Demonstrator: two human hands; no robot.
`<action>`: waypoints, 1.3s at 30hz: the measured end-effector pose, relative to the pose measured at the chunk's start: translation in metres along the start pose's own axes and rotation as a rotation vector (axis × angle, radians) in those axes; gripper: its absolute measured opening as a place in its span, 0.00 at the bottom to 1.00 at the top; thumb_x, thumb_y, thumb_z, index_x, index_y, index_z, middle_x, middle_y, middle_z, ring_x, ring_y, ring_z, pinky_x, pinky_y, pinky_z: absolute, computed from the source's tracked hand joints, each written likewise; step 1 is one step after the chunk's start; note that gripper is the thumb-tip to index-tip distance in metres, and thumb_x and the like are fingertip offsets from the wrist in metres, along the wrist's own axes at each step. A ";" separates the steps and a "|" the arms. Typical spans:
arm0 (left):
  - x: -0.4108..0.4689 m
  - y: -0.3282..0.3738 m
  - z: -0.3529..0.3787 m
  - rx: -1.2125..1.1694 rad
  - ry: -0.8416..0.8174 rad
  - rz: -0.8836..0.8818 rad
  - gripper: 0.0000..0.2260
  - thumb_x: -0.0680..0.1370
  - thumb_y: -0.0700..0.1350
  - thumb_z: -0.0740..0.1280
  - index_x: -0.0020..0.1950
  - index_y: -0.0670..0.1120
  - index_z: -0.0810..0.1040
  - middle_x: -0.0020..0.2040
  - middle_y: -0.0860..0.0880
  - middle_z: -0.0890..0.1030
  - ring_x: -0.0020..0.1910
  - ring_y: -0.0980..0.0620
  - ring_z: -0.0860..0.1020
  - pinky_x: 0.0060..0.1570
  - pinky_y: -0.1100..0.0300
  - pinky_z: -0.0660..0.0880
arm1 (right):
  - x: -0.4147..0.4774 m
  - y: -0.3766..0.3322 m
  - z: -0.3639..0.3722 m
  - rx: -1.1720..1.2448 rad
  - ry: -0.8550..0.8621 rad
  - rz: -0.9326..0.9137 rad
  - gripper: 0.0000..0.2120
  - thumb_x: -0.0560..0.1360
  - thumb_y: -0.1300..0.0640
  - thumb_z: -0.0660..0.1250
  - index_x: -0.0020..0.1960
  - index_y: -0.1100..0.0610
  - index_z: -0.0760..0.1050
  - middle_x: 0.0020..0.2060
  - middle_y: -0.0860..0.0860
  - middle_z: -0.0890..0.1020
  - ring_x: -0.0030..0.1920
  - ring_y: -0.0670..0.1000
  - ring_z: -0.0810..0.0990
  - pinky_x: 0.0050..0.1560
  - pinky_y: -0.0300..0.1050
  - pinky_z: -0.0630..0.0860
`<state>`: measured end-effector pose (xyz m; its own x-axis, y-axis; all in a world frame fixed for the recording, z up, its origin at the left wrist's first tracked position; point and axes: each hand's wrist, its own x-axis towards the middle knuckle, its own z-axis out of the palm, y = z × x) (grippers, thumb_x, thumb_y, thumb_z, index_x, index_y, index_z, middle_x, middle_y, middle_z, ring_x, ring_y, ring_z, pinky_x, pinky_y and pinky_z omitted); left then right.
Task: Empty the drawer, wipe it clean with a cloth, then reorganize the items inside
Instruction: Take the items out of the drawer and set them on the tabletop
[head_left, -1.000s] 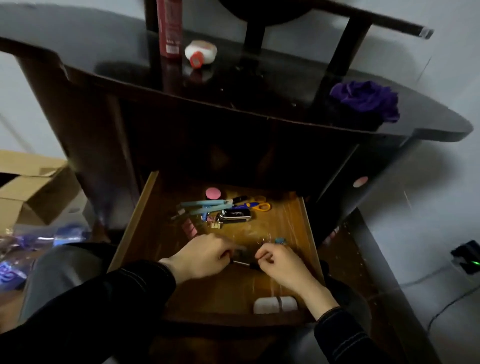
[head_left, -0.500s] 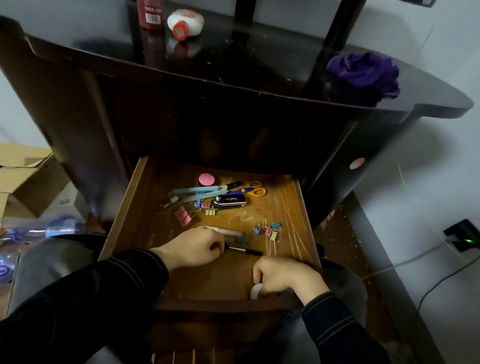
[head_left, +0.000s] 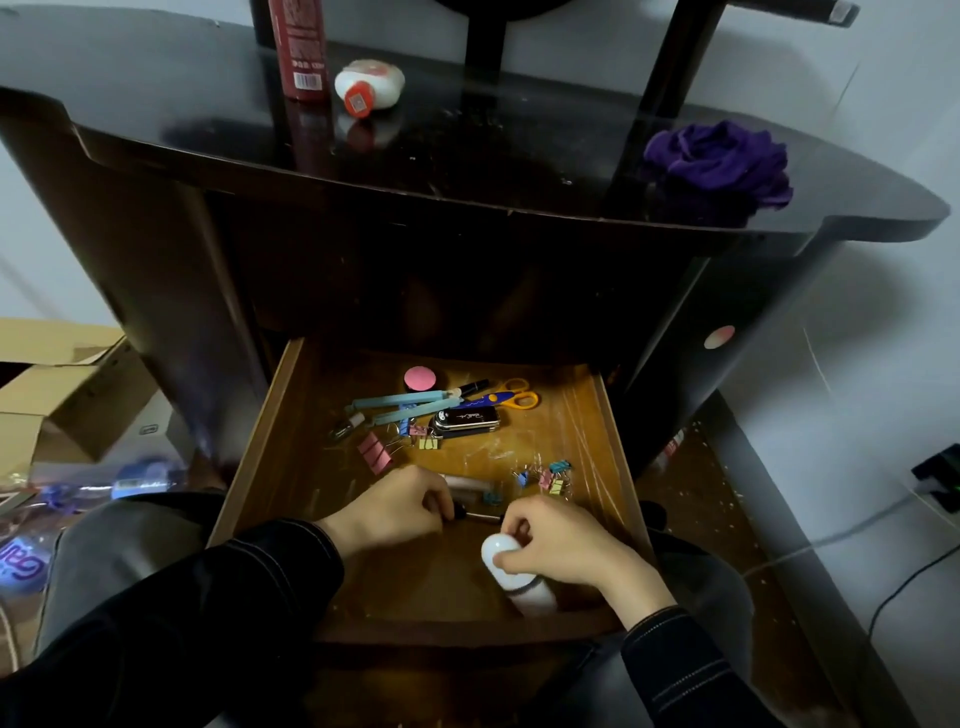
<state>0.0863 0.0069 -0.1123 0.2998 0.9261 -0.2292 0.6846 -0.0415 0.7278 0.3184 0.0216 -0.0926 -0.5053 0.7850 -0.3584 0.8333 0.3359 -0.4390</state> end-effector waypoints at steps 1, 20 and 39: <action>0.000 0.001 0.000 -0.067 -0.004 -0.020 0.07 0.75 0.35 0.71 0.50 0.44 0.83 0.42 0.58 0.82 0.34 0.65 0.80 0.38 0.62 0.79 | 0.000 0.000 0.000 0.033 0.024 0.009 0.11 0.68 0.44 0.73 0.46 0.48 0.78 0.41 0.45 0.81 0.42 0.46 0.79 0.44 0.49 0.78; 0.000 0.000 -0.034 -0.858 0.545 -0.346 0.05 0.80 0.46 0.66 0.51 0.45 0.75 0.45 0.41 0.79 0.31 0.50 0.79 0.25 0.60 0.74 | 0.067 -0.028 -0.016 0.166 0.242 0.117 0.15 0.81 0.49 0.65 0.66 0.49 0.74 0.54 0.47 0.82 0.50 0.47 0.82 0.47 0.45 0.79; 0.001 -0.010 -0.038 -0.833 0.599 -0.387 0.09 0.78 0.52 0.67 0.51 0.47 0.75 0.45 0.42 0.80 0.33 0.49 0.79 0.28 0.59 0.73 | 0.107 -0.055 0.018 -0.434 0.071 -0.202 0.12 0.76 0.57 0.68 0.59 0.57 0.76 0.57 0.56 0.77 0.58 0.58 0.76 0.56 0.52 0.75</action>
<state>0.0548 0.0227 -0.0955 -0.3648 0.8631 -0.3493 -0.0688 0.3491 0.9345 0.2150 0.0775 -0.1219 -0.6626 0.7102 -0.2377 0.7443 0.6596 -0.1043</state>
